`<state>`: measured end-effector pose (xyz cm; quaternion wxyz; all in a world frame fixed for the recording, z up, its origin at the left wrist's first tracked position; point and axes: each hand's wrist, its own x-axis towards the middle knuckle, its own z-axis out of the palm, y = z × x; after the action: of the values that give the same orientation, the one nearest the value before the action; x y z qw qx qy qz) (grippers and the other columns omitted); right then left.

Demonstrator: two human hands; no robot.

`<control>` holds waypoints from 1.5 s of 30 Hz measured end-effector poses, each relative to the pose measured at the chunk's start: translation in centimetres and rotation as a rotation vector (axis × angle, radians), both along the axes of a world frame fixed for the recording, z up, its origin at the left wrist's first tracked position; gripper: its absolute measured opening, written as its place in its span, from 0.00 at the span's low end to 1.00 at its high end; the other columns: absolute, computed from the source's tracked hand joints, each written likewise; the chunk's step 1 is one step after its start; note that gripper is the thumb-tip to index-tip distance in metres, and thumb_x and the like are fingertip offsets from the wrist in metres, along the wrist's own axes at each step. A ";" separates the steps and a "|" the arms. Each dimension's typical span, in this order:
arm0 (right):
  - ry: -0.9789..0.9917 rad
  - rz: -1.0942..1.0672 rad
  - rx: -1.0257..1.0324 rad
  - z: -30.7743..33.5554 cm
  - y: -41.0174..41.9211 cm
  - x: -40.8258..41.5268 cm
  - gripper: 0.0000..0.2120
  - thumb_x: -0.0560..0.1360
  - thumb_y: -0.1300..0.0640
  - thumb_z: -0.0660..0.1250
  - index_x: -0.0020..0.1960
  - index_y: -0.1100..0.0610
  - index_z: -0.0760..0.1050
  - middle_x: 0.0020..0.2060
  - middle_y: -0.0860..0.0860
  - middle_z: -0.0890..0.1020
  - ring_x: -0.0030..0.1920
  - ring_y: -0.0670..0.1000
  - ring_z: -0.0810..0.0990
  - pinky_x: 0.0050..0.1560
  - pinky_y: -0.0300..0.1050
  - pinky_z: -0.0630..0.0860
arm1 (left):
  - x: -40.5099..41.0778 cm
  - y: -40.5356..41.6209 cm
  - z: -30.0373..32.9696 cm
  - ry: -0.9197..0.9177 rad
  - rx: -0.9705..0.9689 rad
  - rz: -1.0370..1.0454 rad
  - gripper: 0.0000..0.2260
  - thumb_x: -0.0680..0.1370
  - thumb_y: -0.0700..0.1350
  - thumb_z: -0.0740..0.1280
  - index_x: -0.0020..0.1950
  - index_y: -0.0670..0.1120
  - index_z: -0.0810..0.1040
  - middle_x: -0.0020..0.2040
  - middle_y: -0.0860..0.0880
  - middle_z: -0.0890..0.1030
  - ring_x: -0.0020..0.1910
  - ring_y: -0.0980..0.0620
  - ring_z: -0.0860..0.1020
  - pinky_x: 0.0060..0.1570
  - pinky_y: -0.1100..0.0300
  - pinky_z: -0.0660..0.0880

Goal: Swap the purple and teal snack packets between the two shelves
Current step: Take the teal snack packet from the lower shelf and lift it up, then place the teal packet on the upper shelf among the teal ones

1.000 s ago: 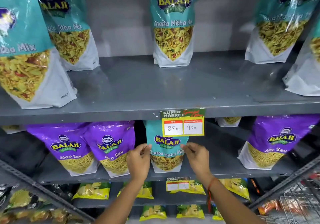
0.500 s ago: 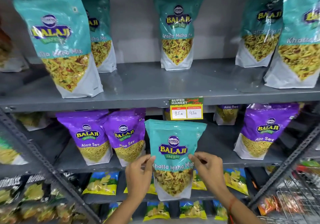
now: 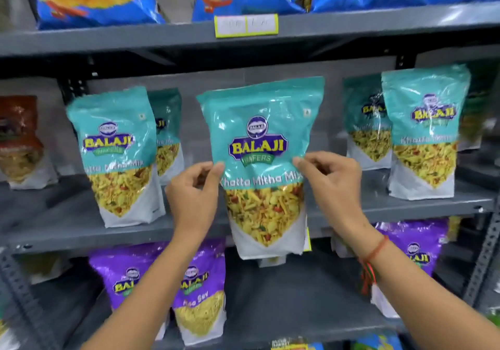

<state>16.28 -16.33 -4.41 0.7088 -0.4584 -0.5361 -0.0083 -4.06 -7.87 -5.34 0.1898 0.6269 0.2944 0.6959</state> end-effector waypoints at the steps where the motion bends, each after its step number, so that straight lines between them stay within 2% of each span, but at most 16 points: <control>1: 0.012 0.006 0.009 1.0 1.2 0.4 0.11 0.72 0.57 0.74 0.33 0.62 0.82 0.27 0.58 0.81 0.31 0.44 0.72 0.34 0.44 0.71 | 0.4 1.1 1.1 -0.019 -0.003 -0.007 0.04 0.73 0.48 0.73 0.38 0.56 0.82 0.30 0.63 0.82 0.32 0.66 0.77 0.38 0.63 0.75; 5: 0.052 -0.004 -0.025 2.8 5.8 2.1 0.13 0.71 0.58 0.74 0.28 0.57 0.80 0.21 0.44 0.75 0.26 0.39 0.68 0.31 0.38 0.67 | 2.1 4.7 3.6 -0.015 -0.020 0.000 0.02 0.74 0.44 0.73 0.42 0.52 0.84 0.35 0.55 0.83 0.34 0.58 0.80 0.41 0.58 0.78; 8: 0.031 -0.013 -0.047 2.5 8.6 3.0 0.16 0.71 0.57 0.74 0.29 0.63 0.76 0.22 0.56 0.74 0.28 0.44 0.67 0.32 0.43 0.66 | 2.8 6.9 3.9 0.027 -0.017 0.076 0.04 0.74 0.44 0.73 0.44 0.45 0.86 0.33 0.56 0.82 0.31 0.66 0.79 0.38 0.65 0.76; 11: -0.001 -0.002 -0.078 1.7 10.4 3.5 0.20 0.72 0.57 0.74 0.29 0.67 0.72 0.23 0.55 0.67 0.29 0.46 0.63 0.31 0.43 0.60 | 3.1 8.5 3.3 0.076 -0.034 0.131 0.05 0.74 0.45 0.73 0.44 0.44 0.86 0.32 0.61 0.80 0.32 0.72 0.78 0.35 0.72 0.74; 13: 0.011 0.031 -0.105 1.0 11.4 3.7 0.17 0.72 0.55 0.74 0.33 0.67 0.78 0.25 0.63 0.76 0.30 0.46 0.67 0.32 0.43 0.64 | 3.1 9.1 2.8 0.103 -0.040 0.149 0.06 0.74 0.45 0.73 0.44 0.44 0.86 0.33 0.59 0.81 0.33 0.73 0.78 0.34 0.75 0.73; 15: 0.040 0.062 -0.117 0.3 12.2 3.9 0.15 0.72 0.52 0.74 0.37 0.65 0.82 0.33 0.65 0.83 0.32 0.47 0.73 0.35 0.44 0.70 | 3.2 9.6 2.4 0.111 -0.031 0.150 0.06 0.74 0.45 0.74 0.44 0.43 0.86 0.35 0.54 0.83 0.33 0.73 0.78 0.34 0.73 0.73; 18: 0.076 0.075 -0.124 0.0 12.3 3.8 0.09 0.73 0.54 0.74 0.38 0.59 0.86 0.35 0.56 0.88 0.34 0.51 0.82 0.37 0.50 0.78 | 3.3 9.8 2.2 0.097 -0.026 0.140 0.06 0.73 0.45 0.74 0.45 0.44 0.86 0.37 0.53 0.84 0.35 0.72 0.79 0.36 0.74 0.74; 21: 0.138 0.144 -0.112 -0.2 11.4 3.6 0.03 0.73 0.53 0.74 0.42 0.49 0.85 0.37 0.46 0.89 0.38 0.45 0.85 0.38 0.40 0.79 | 2.9 10.0 1.8 0.046 -0.114 0.029 0.08 0.72 0.50 0.75 0.46 0.47 0.86 0.40 0.55 0.85 0.41 0.62 0.83 0.44 0.61 0.79; 22: 0.162 0.170 -0.139 -0.4 11.1 3.8 0.05 0.71 0.48 0.74 0.46 0.47 0.84 0.39 0.45 0.88 0.39 0.44 0.86 0.41 0.38 0.78 | 2.5 10.0 1.7 0.027 -0.167 -0.040 0.12 0.70 0.54 0.75 0.48 0.49 0.85 0.43 0.54 0.86 0.44 0.58 0.84 0.46 0.61 0.78; 24: 0.140 0.201 -0.277 -1.3 10.7 4.8 0.24 0.64 0.38 0.74 0.58 0.43 0.78 0.46 0.44 0.86 0.46 0.44 0.85 0.46 0.37 0.78 | 1.6 10.5 1.0 0.090 -0.282 -0.166 0.29 0.63 0.63 0.77 0.59 0.51 0.81 0.52 0.54 0.85 0.52 0.57 0.82 0.49 0.62 0.76; 26: 0.025 0.249 -0.468 -2.7 10.4 5.8 0.39 0.61 0.35 0.77 0.68 0.40 0.68 0.55 0.40 0.81 0.53 0.42 0.83 0.50 0.38 0.78 | 0.6 10.9 -0.2 0.278 -0.409 -0.272 0.43 0.57 0.65 0.78 0.69 0.54 0.71 0.60 0.55 0.81 0.57 0.57 0.79 0.56 0.59 0.75; 28: -0.140 0.289 -0.648 -4.3 10.2 6.3 0.47 0.58 0.35 0.79 0.72 0.40 0.62 0.61 0.40 0.79 0.58 0.41 0.81 0.59 0.42 0.79 | -0.1 11.2 -1.7 0.503 -0.518 -0.349 0.46 0.55 0.63 0.81 0.69 0.55 0.67 0.63 0.57 0.78 0.61 0.57 0.77 0.65 0.54 0.72; 30: -0.287 0.281 -0.754 -5.1 10.0 6.1 0.45 0.57 0.36 0.80 0.69 0.39 0.64 0.63 0.40 0.80 0.61 0.40 0.80 0.65 0.46 0.77 | -0.3 11.2 -3.0 0.638 -0.582 -0.403 0.44 0.54 0.59 0.84 0.66 0.54 0.70 0.63 0.57 0.80 0.62 0.57 0.78 0.68 0.51 0.72; 34: -0.425 0.253 -0.761 -5.0 9.9 5.0 0.42 0.58 0.38 0.80 0.68 0.44 0.70 0.62 0.40 0.81 0.60 0.41 0.80 0.64 0.45 0.77 | 0.5 10.8 -4.1 0.638 -0.585 -0.422 0.39 0.52 0.56 0.84 0.60 0.57 0.74 0.58 0.55 0.84 0.57 0.58 0.81 0.63 0.50 0.76; 40: -0.377 0.223 -0.711 -5.3 10.2 5.6 0.38 0.55 0.40 0.82 0.63 0.47 0.75 0.57 0.41 0.84 0.57 0.41 0.83 0.62 0.46 0.79 | 1.7 10.8 -4.0 0.637 -0.565 -0.329 0.37 0.48 0.60 0.84 0.54 0.56 0.78 0.53 0.56 0.86 0.53 0.57 0.83 0.59 0.50 0.79; 45: -0.293 0.234 -0.717 -5.0 10.2 7.9 0.33 0.58 0.50 0.84 0.61 0.48 0.78 0.55 0.43 0.86 0.55 0.41 0.84 0.61 0.46 0.80 | 4.1 10.6 -3.5 0.687 -0.536 -0.287 0.36 0.50 0.60 0.83 0.56 0.56 0.78 0.54 0.58 0.85 0.53 0.59 0.82 0.58 0.52 0.79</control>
<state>24.22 -6.14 -9.45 0.4161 -0.6062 -0.6491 0.1948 -0.01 2.70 -8.86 0.3313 0.7846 0.4200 0.3135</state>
